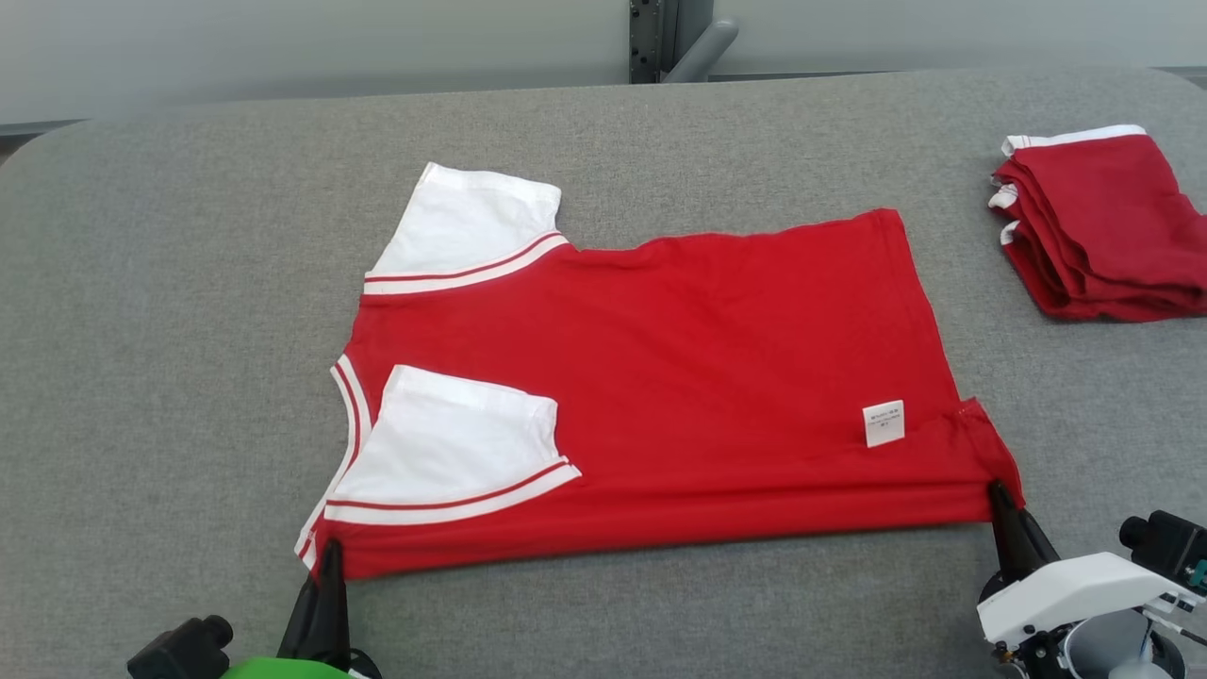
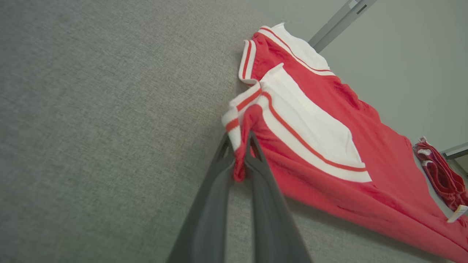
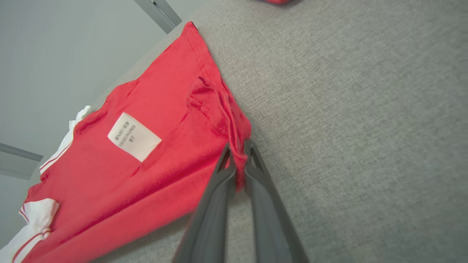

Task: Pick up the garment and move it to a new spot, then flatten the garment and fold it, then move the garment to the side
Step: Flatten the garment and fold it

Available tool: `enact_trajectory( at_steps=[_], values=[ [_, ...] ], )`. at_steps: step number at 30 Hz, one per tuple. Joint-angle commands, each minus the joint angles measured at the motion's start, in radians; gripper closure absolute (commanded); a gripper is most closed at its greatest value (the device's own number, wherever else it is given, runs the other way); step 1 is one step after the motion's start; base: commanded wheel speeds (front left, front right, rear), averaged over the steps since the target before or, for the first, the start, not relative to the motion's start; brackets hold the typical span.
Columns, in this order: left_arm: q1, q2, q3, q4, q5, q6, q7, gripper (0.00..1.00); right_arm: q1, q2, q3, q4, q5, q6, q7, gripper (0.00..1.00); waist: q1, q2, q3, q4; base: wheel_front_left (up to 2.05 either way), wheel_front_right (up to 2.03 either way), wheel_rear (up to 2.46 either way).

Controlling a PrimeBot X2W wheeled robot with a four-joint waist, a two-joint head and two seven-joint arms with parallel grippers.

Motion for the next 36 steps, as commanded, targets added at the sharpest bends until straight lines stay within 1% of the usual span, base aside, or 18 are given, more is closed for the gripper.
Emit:
enact_trajectory(
  at_steps=[1,2,3,4,7,8,9,10,11,12,13,19,25,28,32,36],
  values=[
    [0.014,0.011,0.008,0.002,-0.009,0.005,-0.004,1.00,0.014,-0.009,-0.011,-0.004,0.004,-0.003,-0.002,0.52,0.0000,0.0014,-0.001,-0.003,0.00,0.00,0.00],
    [0.017,0.011,0.004,0.004,-0.006,0.006,-0.004,1.00,0.018,-0.009,-0.008,-0.010,0.011,-0.003,0.000,0.33,0.0000,0.0014,-0.001,-0.005,0.00,0.00,0.00],
    [0.020,0.011,0.000,0.007,-0.001,0.009,-0.004,1.00,0.022,-0.008,-0.005,-0.015,0.016,-0.003,0.001,0.10,0.0000,0.0014,-0.001,-0.008,0.00,0.00,0.00],
    [0.022,0.010,-0.003,0.011,0.003,0.011,-0.004,1.00,0.025,-0.008,-0.002,-0.018,0.019,-0.003,-0.001,0.00,0.0000,0.0014,-0.001,-0.011,0.00,0.00,0.00],
    [0.023,0.009,-0.014,0.025,0.013,0.022,0.008,1.00,0.029,-0.005,0.009,-0.024,0.022,-0.002,-0.005,0.00,0.0000,0.0014,-0.002,-0.021,0.00,0.00,0.00],
    [0.023,0.010,-0.014,0.029,0.013,0.028,0.009,0.94,0.031,-0.005,0.012,-0.026,0.021,-0.002,-0.005,0.00,0.0000,0.0014,-0.002,-0.024,0.00,0.00,0.00],
    [0.024,0.011,-0.013,0.032,0.013,0.032,0.010,0.74,0.035,-0.005,0.013,-0.028,0.021,-0.002,-0.004,0.00,0.0000,0.0014,-0.001,-0.027,0.00,0.00,0.00],
    [0.025,0.013,-0.011,0.034,0.014,0.037,0.010,0.61,0.039,-0.006,0.013,-0.030,0.021,-0.002,-0.004,0.00,0.0000,0.0014,0.000,-0.030,0.00,0.00,0.00],
    [0.025,0.015,-0.010,0.036,0.014,0.038,0.011,0.51,0.042,-0.006,0.012,-0.033,0.018,-0.002,-0.005,0.00,0.0000,0.0014,0.000,-0.033,0.00,0.00,0.00],
    [0.026,0.018,-0.008,0.037,0.015,0.044,0.011,0.24,0.045,-0.006,0.009,-0.037,0.015,-0.002,-0.008,0.00,0.0000,0.0014,0.001,-0.036,0.00,0.00,0.00],
    [0.027,0.019,-0.008,0.035,0.019,0.048,0.011,0.00,0.045,-0.006,0.005,-0.040,0.013,-0.002,-0.009,0.00,0.0000,0.0014,0.001,-0.039,0.00,0.00,0.00],
    [0.018,0.049,0.006,0.007,0.036,0.079,0.014,0.00,0.047,-0.005,-0.034,-0.058,0.003,-0.002,-0.027,0.00,0.0000,0.0014,0.007,-0.053,0.00,0.00,0.00],
    [-0.066,0.117,0.002,-0.049,0.074,0.094,0.056,0.00,0.014,-0.005,-0.074,-0.080,-0.038,-0.002,-0.039,0.00,0.0000,0.0014,0.020,-0.062,0.00,0.00,0.00],
    [-0.137,0.154,-0.013,-0.074,0.103,0.096,0.096,0.00,-0.007,-0.005,-0.076,-0.104,-0.065,-0.002,-0.045,0.00,0.0000,0.0014,0.036,-0.069,0.00,0.00,0.00],
    [-0.271,0.209,-0.059,-0.067,0.151,0.079,0.180,0.00,-0.046,-0.005,-0.060,-0.140,-0.108,-0.002,-0.038,0.00,0.0000,0.0014,0.073,-0.077,0.00,0.00,0.00],
    [-0.430,0.222,-0.092,-0.020,0.180,0.062,0.244,0.00,-0.092,-0.005,-0.027,-0.173,-0.126,-0.002,-0.026,0.00,0.0000,0.0014,0.127,-0.097,0.00,0.00,0.00]
  ],
)
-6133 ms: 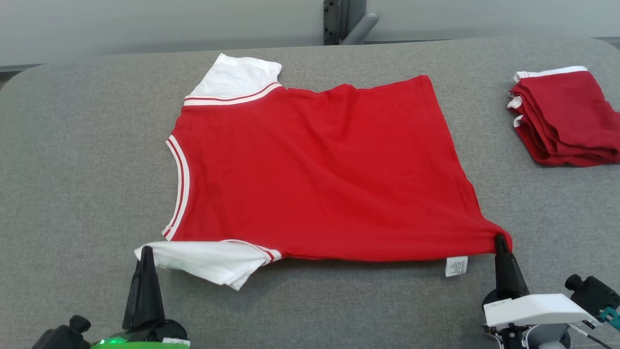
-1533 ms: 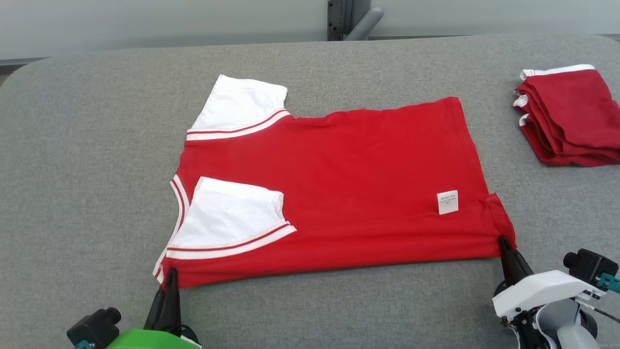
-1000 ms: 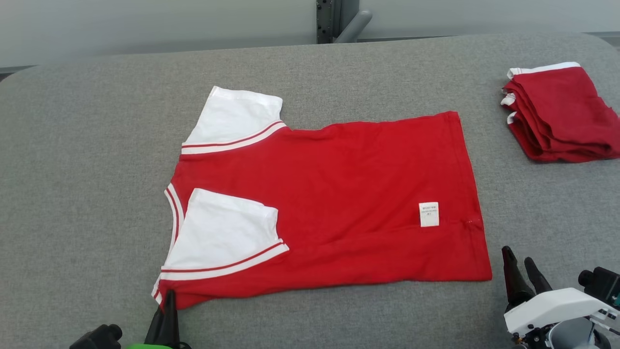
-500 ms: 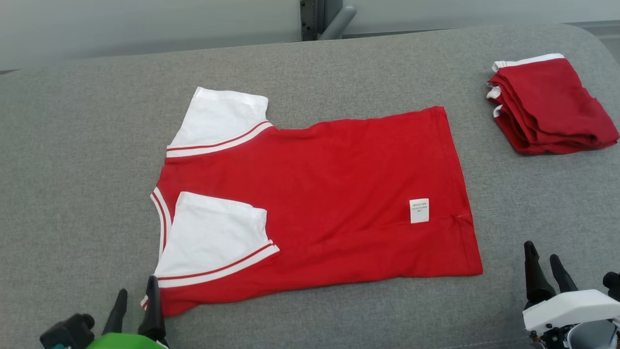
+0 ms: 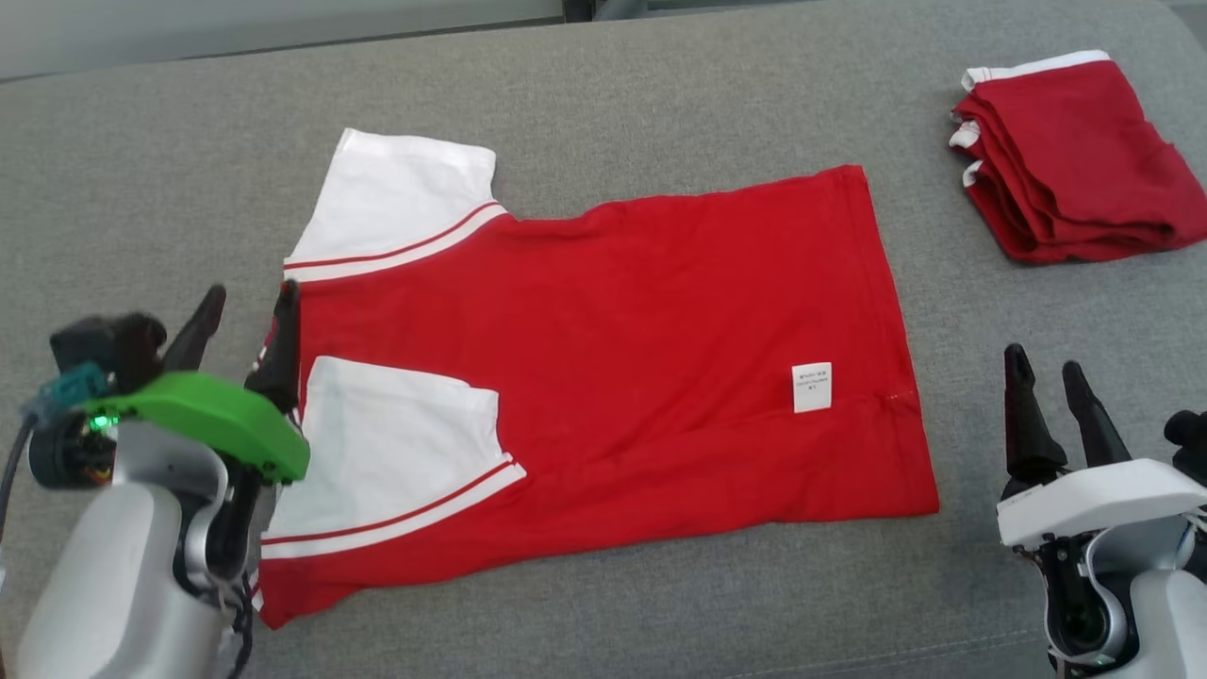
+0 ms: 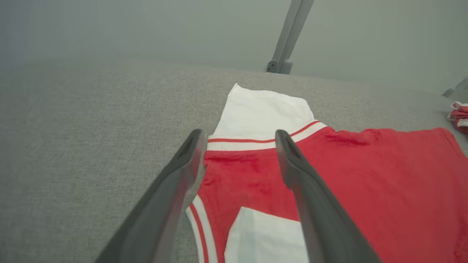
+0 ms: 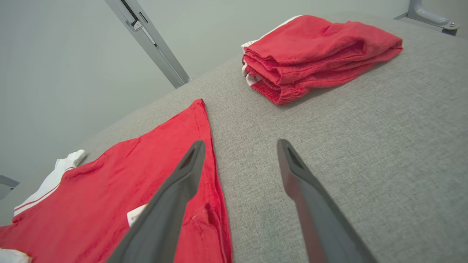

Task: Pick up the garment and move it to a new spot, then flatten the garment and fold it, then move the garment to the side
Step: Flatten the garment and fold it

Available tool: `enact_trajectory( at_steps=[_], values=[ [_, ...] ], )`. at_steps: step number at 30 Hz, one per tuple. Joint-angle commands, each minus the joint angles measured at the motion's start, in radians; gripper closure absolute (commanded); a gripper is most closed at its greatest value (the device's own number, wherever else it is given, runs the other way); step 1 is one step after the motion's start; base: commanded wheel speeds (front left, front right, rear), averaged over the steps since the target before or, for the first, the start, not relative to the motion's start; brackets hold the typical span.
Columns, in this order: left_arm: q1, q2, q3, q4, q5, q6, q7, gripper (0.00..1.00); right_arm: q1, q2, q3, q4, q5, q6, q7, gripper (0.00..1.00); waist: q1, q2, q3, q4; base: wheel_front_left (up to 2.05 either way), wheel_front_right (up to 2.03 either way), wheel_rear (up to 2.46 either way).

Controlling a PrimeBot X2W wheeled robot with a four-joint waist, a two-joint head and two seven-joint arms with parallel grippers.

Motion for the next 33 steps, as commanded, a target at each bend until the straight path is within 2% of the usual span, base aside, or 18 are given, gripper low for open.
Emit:
enact_trajectory(
  at_steps=[1,10,11,15,18,26,33],
  values=[
    [-0.082,0.008,-0.013,0.030,0.023,-0.009,0.020,0.00,-0.028,-0.002,0.016,-0.015,-0.003,0.000,0.008,0.00,0.0000,0.0014,0.059,-0.027,0.00,0.00,0.00],
    [-0.356,-0.008,-0.068,0.232,0.068,-0.042,0.059,0.00,-0.100,-0.002,0.084,-0.069,-0.026,0.000,0.013,0.00,0.0000,0.0014,0.166,-0.080,0.00,0.00,0.00],
    [-0.417,-0.015,-0.074,0.290,0.078,-0.042,0.061,0.00,-0.115,-0.002,0.097,-0.077,-0.026,0.000,0.011,0.00,0.0000,0.0014,0.191,-0.093,0.00,0.00,0.00],
    [-0.502,-0.019,-0.074,0.370,0.083,-0.039,0.057,0.00,-0.132,-0.002,0.116,-0.089,-0.007,0.000,0.008,0.00,0.0000,0.0014,0.226,-0.113,0.00,0.00,0.00],
    [-0.595,-0.020,-0.062,0.479,0.085,-0.020,0.047,0.00,-0.143,-0.002,0.143,-0.107,-0.008,0.000,0.010,0.00,0.0000,0.0014,0.262,-0.135,0.00,0.00,0.00],
    [-0.686,-0.001,-0.069,0.639,0.099,-0.015,0.023,0.00,-0.142,-0.002,0.167,-0.133,0.001,0.000,-0.020,0.00,0.0000,0.0014,0.292,-0.169,0.00,0.00,0.00],
    [-0.705,0.005,-0.068,0.743,0.100,0.009,0.006,0.00,-0.134,-0.002,0.176,-0.145,0.002,0.000,-0.031,0.00,0.0000,0.0014,0.283,-0.172,0.00,0.00,0.00]
  ],
)
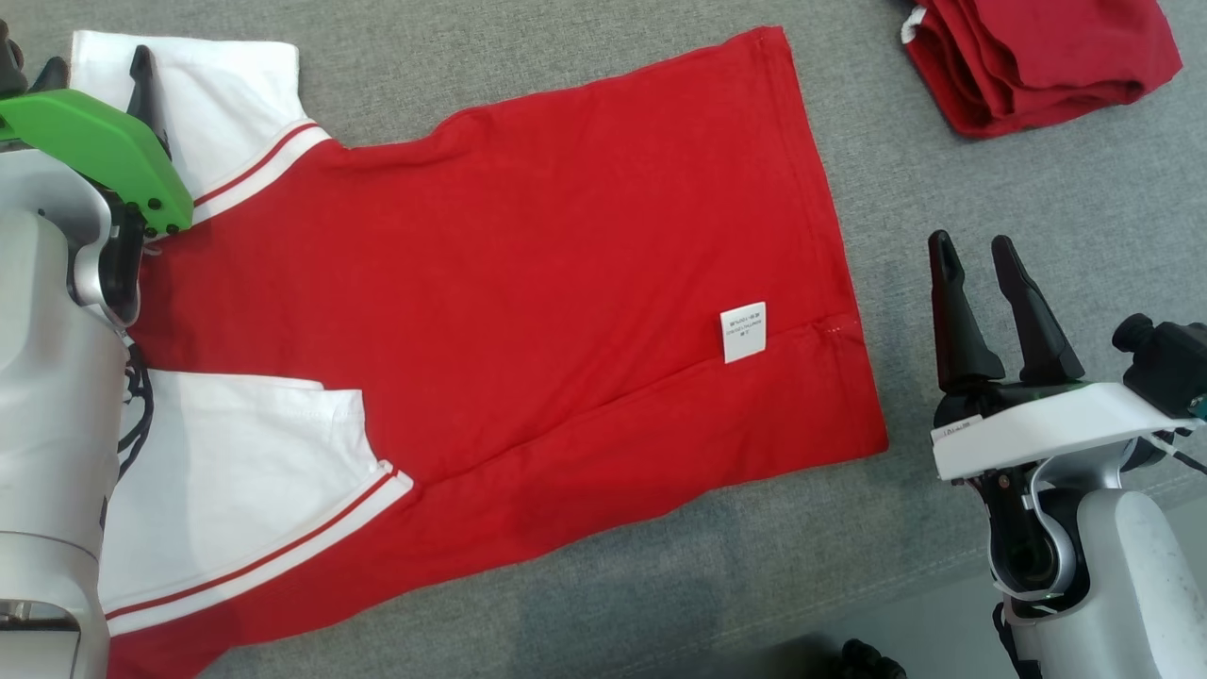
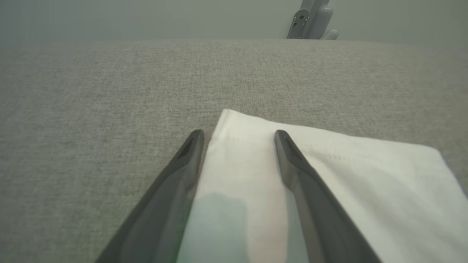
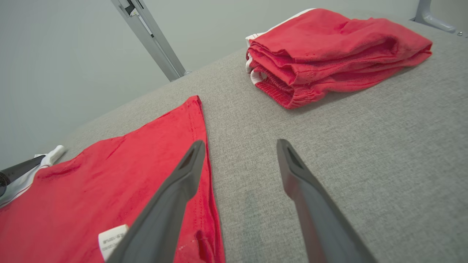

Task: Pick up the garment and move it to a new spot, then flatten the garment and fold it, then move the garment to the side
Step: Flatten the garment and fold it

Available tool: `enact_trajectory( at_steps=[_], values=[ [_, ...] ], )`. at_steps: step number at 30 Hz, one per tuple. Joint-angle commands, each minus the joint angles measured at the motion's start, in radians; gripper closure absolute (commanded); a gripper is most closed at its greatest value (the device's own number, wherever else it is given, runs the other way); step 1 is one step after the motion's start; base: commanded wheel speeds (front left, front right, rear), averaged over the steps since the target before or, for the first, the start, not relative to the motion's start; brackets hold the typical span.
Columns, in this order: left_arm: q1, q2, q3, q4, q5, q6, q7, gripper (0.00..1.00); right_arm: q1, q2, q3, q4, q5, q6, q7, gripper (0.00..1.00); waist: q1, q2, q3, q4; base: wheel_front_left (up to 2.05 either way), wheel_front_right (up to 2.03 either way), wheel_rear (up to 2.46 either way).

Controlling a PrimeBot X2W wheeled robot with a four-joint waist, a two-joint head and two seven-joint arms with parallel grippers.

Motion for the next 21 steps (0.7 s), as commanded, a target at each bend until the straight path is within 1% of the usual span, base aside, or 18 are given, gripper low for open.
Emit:
enact_trajectory(
  at_steps=[1,3,4,5,9,15,18,21],
  values=[
    [0.007,0.005,-0.004,0.029,0.001,0.004,0.008,0.00,0.000,-0.001,0.003,-0.006,0.005,0.000,-0.007,0.00,-0.0001,0.0014,-0.004,0.002,0.00,0.00,0.00],
    [0.005,0.000,-0.011,0.046,0.003,-0.004,0.011,0.55,-0.001,-0.001,0.003,-0.007,0.004,0.000,-0.008,0.00,-0.0001,0.0014,-0.009,0.006,0.00,0.00,0.00],
    [0.005,-0.004,-0.014,0.052,0.002,-0.009,0.009,0.75,-0.002,-0.001,0.003,-0.008,0.004,0.000,-0.008,0.00,-0.0001,0.0014,-0.012,0.008,0.00,0.00,0.00],
    [0.005,-0.007,-0.017,0.057,0.001,-0.016,0.005,1.00,-0.003,-0.001,0.002,-0.008,0.003,0.000,-0.009,0.00,-0.0001,0.0014,-0.015,0.011,0.00,0.00,0.00],
    [0.012,-0.020,-0.024,0.074,-0.009,-0.036,-0.016,1.00,-0.004,-0.001,-0.001,-0.005,-0.004,0.000,-0.011,0.00,-0.0001,0.0014,-0.034,0.022,0.00,0.00,0.00],
    [0.025,-0.043,-0.023,0.073,-0.029,-0.068,-0.087,1.00,-0.026,-0.002,-0.007,0.016,-0.024,0.000,0.001,0.00,-0.0001,0.0014,-0.076,0.051,0.00,0.00,0.00],
    [0.036,-0.051,-0.027,0.067,-0.035,-0.080,-0.111,1.00,-0.040,-0.012,-0.010,0.032,-0.035,0.000,0.013,0.00,-0.0001,0.0014,-0.094,0.065,0.00,0.00,0.00],
    [0.052,-0.066,-0.036,0.050,-0.035,-0.096,-0.142,1.00,-0.077,-0.040,-0.008,0.059,-0.064,0.000,0.041,0.00,-0.0001,0.0014,-0.117,0.091,0.00,0.00,0.00]
  ],
)
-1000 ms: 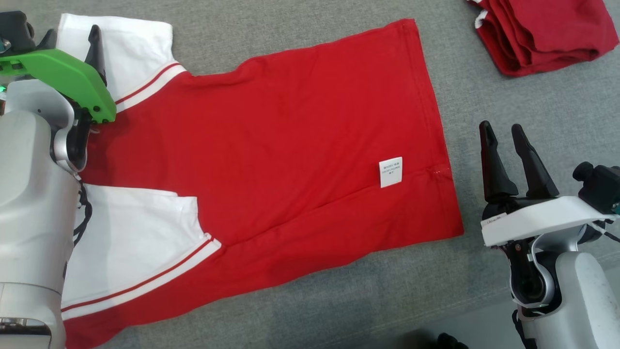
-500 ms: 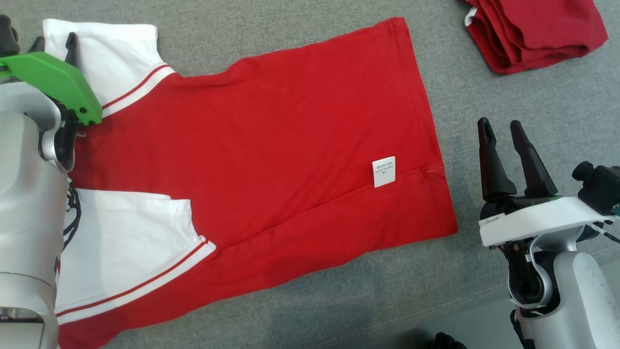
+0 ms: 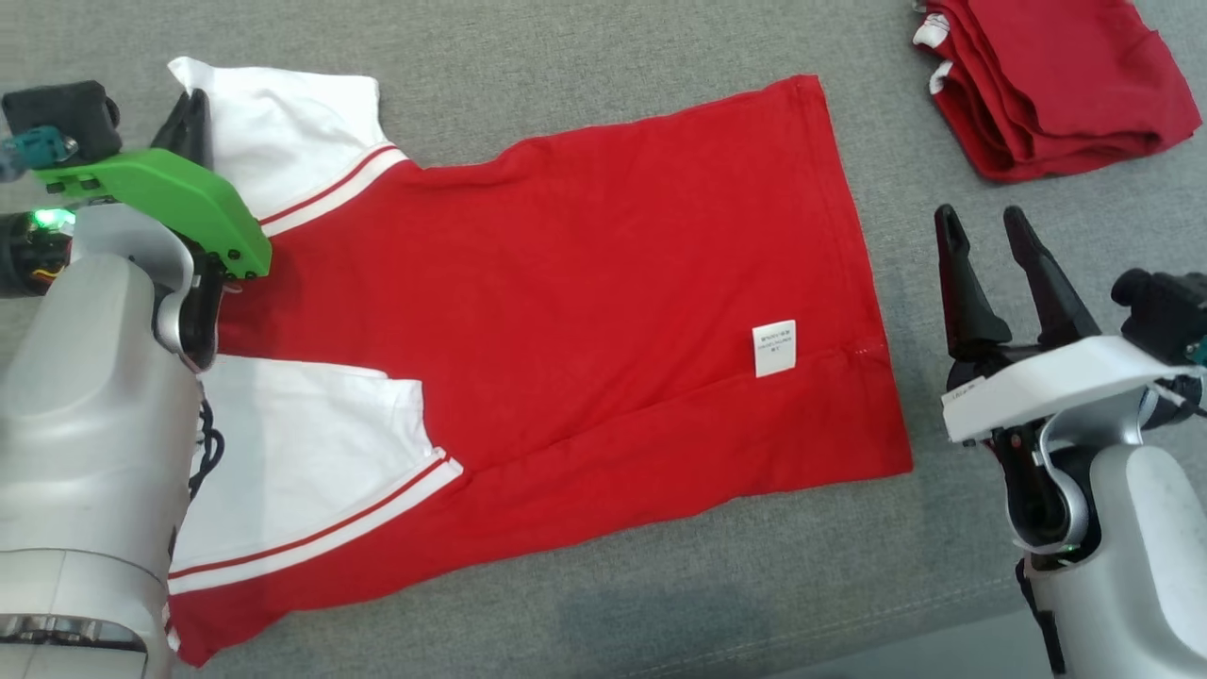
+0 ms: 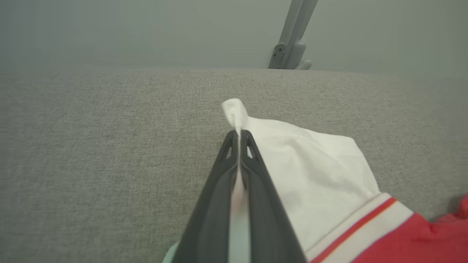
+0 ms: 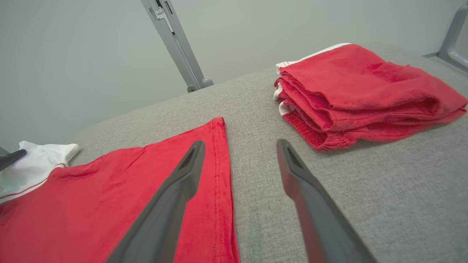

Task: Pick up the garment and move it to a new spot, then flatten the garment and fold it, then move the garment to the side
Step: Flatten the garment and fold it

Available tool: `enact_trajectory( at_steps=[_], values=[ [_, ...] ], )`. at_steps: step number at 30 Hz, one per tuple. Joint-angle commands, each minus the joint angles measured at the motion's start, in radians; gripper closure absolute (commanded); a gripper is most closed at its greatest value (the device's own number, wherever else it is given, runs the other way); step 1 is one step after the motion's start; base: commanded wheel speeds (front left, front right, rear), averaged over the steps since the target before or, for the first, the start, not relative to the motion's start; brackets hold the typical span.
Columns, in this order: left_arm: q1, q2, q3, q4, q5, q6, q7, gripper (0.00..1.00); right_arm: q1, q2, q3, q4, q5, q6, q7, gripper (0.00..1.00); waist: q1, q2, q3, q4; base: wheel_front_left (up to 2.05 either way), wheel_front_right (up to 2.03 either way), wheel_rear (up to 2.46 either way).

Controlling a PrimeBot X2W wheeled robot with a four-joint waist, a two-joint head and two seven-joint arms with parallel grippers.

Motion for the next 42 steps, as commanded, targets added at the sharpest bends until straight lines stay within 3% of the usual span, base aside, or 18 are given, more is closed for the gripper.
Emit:
enact_trajectory(
  at_steps=[1,5,14,25,35,37,38,39,40,42],
  values=[
    [0.015,-0.003,-0.004,-0.006,0.002,-0.004,-0.006,1.00,-0.022,-0.004,0.003,0.005,-0.006,0.000,0.006,0.00,-0.0001,0.0014,-0.029,0.031,0.00,0.00,0.00],
    [0.039,-0.018,-0.025,-0.042,-0.007,-0.017,-0.030,1.00,-0.117,-0.061,0.018,0.068,-0.073,0.000,0.066,0.00,-0.0001,0.0014,-0.044,0.066,0.00,0.00,0.00],
    [0.083,-0.057,-0.055,-0.143,-0.050,-0.027,-0.053,1.00,-0.349,-0.114,0.050,0.312,-0.183,-0.001,0.188,0.00,-0.0001,0.0014,-0.035,0.152,0.00,0.00,0.00],
    [0.123,-0.054,-0.088,-0.238,-0.080,-0.027,-0.050,1.00,-0.509,-0.153,0.020,0.621,-0.231,-0.001,0.211,0.00,-0.0001,0.0014,-0.005,0.220,0.00,0.00,0.00],
    [0.146,-0.036,-0.099,-0.291,-0.097,-0.027,-0.038,1.00,-0.570,-0.137,0.035,0.783,-0.224,-0.001,0.196,0.00,-0.0001,0.0014,0.007,0.231,0.00,0.00,0.00],
    [0.146,-0.032,-0.100,-0.297,-0.099,-0.027,-0.034,1.00,-0.582,-0.136,0.040,0.806,-0.222,-0.001,0.186,0.25,-0.0001,0.0014,0.010,0.231,0.00,0.00,0.00],
    [0.146,-0.031,-0.100,-0.298,-0.100,-0.026,-0.032,1.00,-0.587,-0.137,0.041,0.819,-0.219,-0.001,0.181,0.45,-0.0001,0.0014,0.011,0.231,0.00,0.00,0.00],
    [0.146,-0.030,-0.100,-0.300,-0.101,-0.025,-0.030,1.00,-0.591,-0.139,0.043,0.832,-0.218,-0.001,0.178,0.58,-0.0001,0.0014,0.012,0.231,0.00,0.00,0.00],
    [0.146,-0.030,-0.100,-0.300,-0.101,-0.025,-0.030,1.00,-0.591,-0.139,0.043,0.832,-0.218,-0.001,0.178,0.58,-0.0001,0.0014,0.012,0.231,0.00,0.00,0.00],
    [0.148,-0.028,-0.100,-0.303,-0.102,-0.022,-0.030,1.00,-0.601,-0.140,0.046,0.855,-0.215,-0.001,0.169,0.78,-0.0001,0.0014,0.012,0.231,0.00,0.00,0.00]
  ],
)
